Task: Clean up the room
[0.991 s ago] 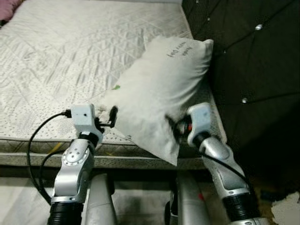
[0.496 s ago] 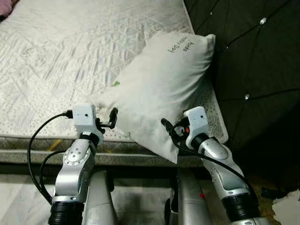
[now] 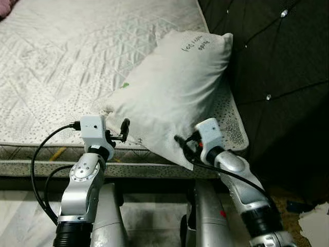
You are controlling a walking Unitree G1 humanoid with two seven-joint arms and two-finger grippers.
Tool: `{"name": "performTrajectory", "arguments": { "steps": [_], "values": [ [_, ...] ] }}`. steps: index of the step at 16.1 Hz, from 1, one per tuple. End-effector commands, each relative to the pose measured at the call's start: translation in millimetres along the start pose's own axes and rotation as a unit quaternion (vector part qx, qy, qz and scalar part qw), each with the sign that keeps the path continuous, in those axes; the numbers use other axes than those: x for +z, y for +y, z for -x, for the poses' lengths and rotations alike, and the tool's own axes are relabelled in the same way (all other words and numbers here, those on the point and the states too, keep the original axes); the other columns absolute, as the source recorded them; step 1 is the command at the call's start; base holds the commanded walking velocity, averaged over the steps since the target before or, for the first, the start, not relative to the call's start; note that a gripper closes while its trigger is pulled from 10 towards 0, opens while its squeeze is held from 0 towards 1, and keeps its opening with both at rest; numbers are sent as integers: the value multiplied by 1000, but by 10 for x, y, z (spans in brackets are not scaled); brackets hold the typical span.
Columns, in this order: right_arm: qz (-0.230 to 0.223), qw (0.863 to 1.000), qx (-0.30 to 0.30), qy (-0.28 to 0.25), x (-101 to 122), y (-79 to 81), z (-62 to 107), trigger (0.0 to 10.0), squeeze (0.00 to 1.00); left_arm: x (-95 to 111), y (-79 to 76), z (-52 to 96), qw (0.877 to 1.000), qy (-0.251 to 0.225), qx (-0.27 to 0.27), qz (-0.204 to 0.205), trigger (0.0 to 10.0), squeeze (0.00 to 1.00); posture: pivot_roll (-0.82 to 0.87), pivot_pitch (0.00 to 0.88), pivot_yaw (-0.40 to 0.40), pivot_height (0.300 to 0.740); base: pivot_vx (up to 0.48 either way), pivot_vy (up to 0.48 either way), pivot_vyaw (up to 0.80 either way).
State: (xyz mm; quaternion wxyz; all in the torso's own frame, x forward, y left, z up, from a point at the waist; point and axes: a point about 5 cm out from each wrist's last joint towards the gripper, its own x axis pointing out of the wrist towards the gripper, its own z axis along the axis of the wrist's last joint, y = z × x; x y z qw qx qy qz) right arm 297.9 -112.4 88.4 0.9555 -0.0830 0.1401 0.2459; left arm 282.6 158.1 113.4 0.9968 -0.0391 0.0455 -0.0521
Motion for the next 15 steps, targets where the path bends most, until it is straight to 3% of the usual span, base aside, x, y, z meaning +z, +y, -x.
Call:
{"name": "performTrajectory", "arguments": {
  "steps": [1,6,7,8,11,15],
  "values": [
    [3,1000,1,18,-7,6,-45,10000,0,12,12,7,1000,2,2,-7,10000,0,36,102,-22,535,0,0,0],
    [-28,998,-26,43,124,130,-363,10000,0,19,27,26,1000,4,6,-8,10000,0,40,107,-20,535,0,0,0],
    [-60,997,-39,31,219,162,-440,4510,0,28,28,29,1000,2,7,-8,10000,0,56,108,-24,535,0,0,0],
    [-85,995,-42,24,292,204,-503,0,0,38,31,38,1000,0,9,-7,10000,0,59,106,-25,535,0,0,0],
    [-119,992,-50,11,386,226,-573,0,0,31,42,47,1000,-1,15,-5,10000,0,73,91,-35,535,0,0,0],
    [-150,984,-95,8,362,31,-575,0,0,45,47,-6,1000,-5,20,-3,10000,0,66,61,-33,535,0,0,0]
  ]
}}
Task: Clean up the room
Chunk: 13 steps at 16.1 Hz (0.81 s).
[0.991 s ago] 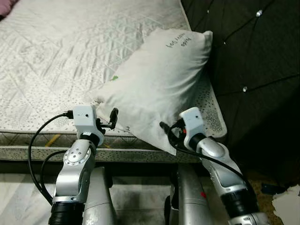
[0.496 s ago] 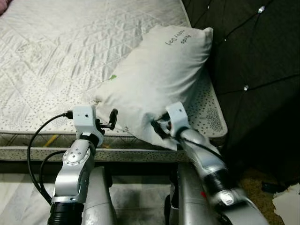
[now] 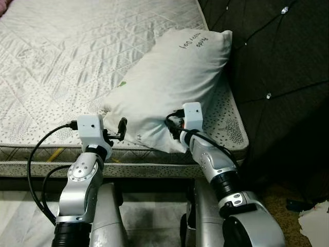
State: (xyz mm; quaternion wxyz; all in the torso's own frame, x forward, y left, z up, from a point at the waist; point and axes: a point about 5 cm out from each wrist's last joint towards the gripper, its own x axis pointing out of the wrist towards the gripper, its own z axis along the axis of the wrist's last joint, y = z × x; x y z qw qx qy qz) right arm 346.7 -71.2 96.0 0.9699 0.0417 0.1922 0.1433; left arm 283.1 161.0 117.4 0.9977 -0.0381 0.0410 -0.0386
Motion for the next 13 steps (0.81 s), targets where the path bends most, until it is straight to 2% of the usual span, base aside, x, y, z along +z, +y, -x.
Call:
{"name": "performTrajectory", "arguments": {
  "steps": [1,4,7,9,10,11,12,13],
  "values": [
    [-8,1000,-18,-19,108,-87,-19,0,0,8,8,-34,1000,-1,6,-2,10000,0,65,53,-34,535,0,0,0],
    [2,999,-31,-21,149,-153,-49,0,0,40,-14,-117,1000,-10,4,-1,10000,0,53,17,-35,535,0,0,0],
    [-3,998,-58,-36,281,-347,-56,0,0,67,-16,-170,1000,-19,7,0,10000,0,49,0,-40,535,0,0,0],
    [4,994,-93,-54,461,-608,-40,0,0,81,-17,-198,1000,-24,10,3,10000,0,39,0,-39,535,0,0,0],
    [7,990,-123,-72,636,-827,0,0,0,77,-22,-221,1000,-25,10,4,10000,0,33,0,-37,535,0,0,0],
    [18,980,-172,-102,908,-1159,115,0,0,72,-32,-246,1000,-27,8,4,10000,0,26,0,-34,535,0,0,0],
    [24,971,-206,-120,1088,-1373,221,0,0,74,-37,-269,1000,-30,6,4,10000,0,24,0,-33,535,0,0,0],
    [26,966,-221,-129,1163,-1462,274,0,0,77,-38,-280,999,-31,6,4,10000,0,22,0,-33,535,0,0,0]
  ]
}}
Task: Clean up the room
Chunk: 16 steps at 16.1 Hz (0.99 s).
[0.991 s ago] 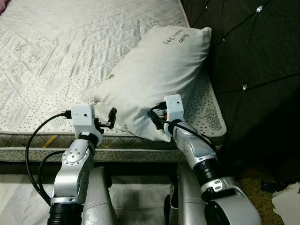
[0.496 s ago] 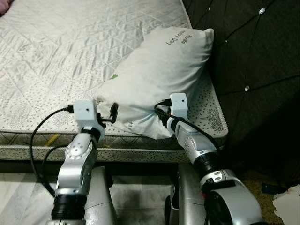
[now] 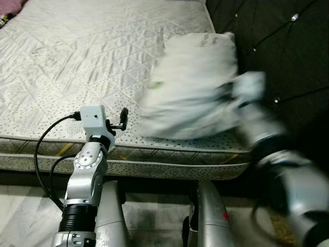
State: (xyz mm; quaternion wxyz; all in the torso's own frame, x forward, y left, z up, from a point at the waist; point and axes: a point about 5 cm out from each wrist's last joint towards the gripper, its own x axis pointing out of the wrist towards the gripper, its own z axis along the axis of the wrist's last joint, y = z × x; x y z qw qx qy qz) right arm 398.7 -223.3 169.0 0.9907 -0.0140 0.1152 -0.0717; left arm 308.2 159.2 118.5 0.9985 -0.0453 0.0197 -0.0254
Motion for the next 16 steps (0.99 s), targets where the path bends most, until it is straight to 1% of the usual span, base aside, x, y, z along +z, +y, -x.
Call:
{"name": "performTrajectory", "arguments": {
  "steps": [1,3,4,5,6,8,9,10,11,12,13,16],
  "values": [
    [-7,997,-34,-62,372,-169,-2,0,0,53,-37,-59,1000,-11,-6,-2,10000,0,20,0,-33,535,0,0,0],
    [-1,995,-66,-75,461,-396,23,0,0,72,-32,-78,1000,-16,-4,-3,10000,0,19,0,-32,535,0,0,0],
    [0,995,-70,-75,464,-418,26,0,0,73,-31,-79,1000,-16,-3,-3,10000,0,19,0,-32,535,0,0,0],
    [5,994,-85,-70,418,-577,51,0,0,73,-24,-87,1000,-19,-2,-3,10000,0,20,0,-33,535,0,0,0],
    [10,994,-94,-56,291,-682,74,0,0,66,-11,-86,1000,-19,0,-4,10000,0,19,0,-33,535,0,0,0],
    [10,994,-101,-35,35,-759,108,0,0,52,15,-85,1000,-19,2,-5,10000,0,17,0,-30,535,0,0,0],
    [2,994,-107,-30,-99,-779,132,0,0,48,29,-87,1000,-19,3,-6,10000,0,12,0,-23,535,0,0,0],
    [-12,993,-113,-26,-241,-781,159,0,0,44,42,-89,1000,-18,4,-7,10000,0,5,0,-17,535,0,0,0],
    [-19,993,-111,-21,-402,-725,186,0,0,31,46,-91,1000,-16,2,-10,10000,0,-1,0,-8,535,0,0,0],
    [-23,994,-104,-14,-525,-656,206,0,0,23,40,-95,1000,-15,-1,-12,10000,0,-5,0,-4,535,0,0,0],
    [-29,995,-92,-9,-662,-548,231,0,0,24,22,-113,1000,-15,-6,-13,10000,0,-7,0,1,535,0,0,0],
    [-33,996,-77,-13,-774,-389,270,0,0,64,4,-158,1000,-21,-9,-15,10000,0,-3,0,1,535,0,0,0]
  ]
}}
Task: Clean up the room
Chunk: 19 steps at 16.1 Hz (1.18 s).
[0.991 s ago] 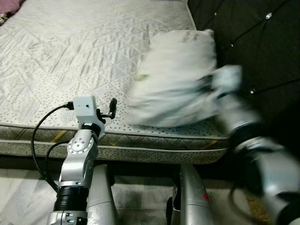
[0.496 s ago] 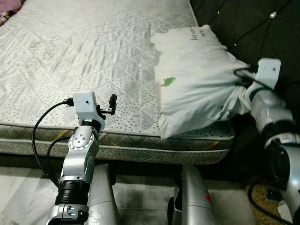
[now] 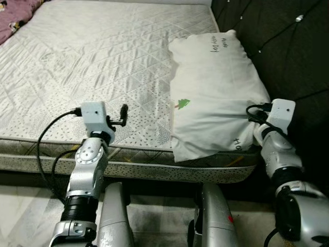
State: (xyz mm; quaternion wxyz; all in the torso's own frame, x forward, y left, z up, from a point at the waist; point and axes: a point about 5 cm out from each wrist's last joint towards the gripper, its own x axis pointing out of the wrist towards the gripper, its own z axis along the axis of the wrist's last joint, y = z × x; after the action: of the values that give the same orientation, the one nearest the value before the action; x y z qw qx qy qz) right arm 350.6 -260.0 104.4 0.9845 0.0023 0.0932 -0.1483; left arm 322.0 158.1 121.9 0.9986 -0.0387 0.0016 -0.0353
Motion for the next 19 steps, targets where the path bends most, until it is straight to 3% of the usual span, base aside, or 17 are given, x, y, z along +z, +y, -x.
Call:
{"name": "performTrajectory", "arguments": {
  "steps": [1,6,10,12,14,16,17,19],
  "values": [
    [-7,1000,-1,1,-52,29,39,0,0,35,26,-23,1000,-6,3,-8,10000,0,-1,0,-3,535,0,0,0],
    [-15,1000,19,10,-282,177,216,0,0,23,72,-14,1000,-7,11,-9,10000,0,1,0,1,535,0,0,0],
    [-7,1000,7,9,-208,141,166,0,0,34,69,-30,1000,-10,9,-11,10000,0,1,0,5,535,0,0,0],
    [1,1000,-2,-3,-49,51,62,0,0,34,67,-37,1000,-9,9,-11,10000,0,-2,0,7,535,0,0,0],
    [5,999,-48,-10,296,-171,-110,0,0,57,59,-59,1000,-13,8,-13,10000,0,8,0,5,535,0,0,0],
    [-3,996,-84,-16,462,-337,-147,0,0,63,107,-49,1000,-15,18,-14,10000,0,16,0,-5,535,0,0,0],
    [-8,995,-102,-19,518,-432,-149,0,0,55,136,-37,999,-15,25,-13,10000,0,21,0,-13,535,0,0,0],
    [-26,994,-103,-19,510,-458,-145,0,0,49,133,-31,999,-15,26,-12,10000,0,21,0,-13,535,0,0,0]
  ]
}}
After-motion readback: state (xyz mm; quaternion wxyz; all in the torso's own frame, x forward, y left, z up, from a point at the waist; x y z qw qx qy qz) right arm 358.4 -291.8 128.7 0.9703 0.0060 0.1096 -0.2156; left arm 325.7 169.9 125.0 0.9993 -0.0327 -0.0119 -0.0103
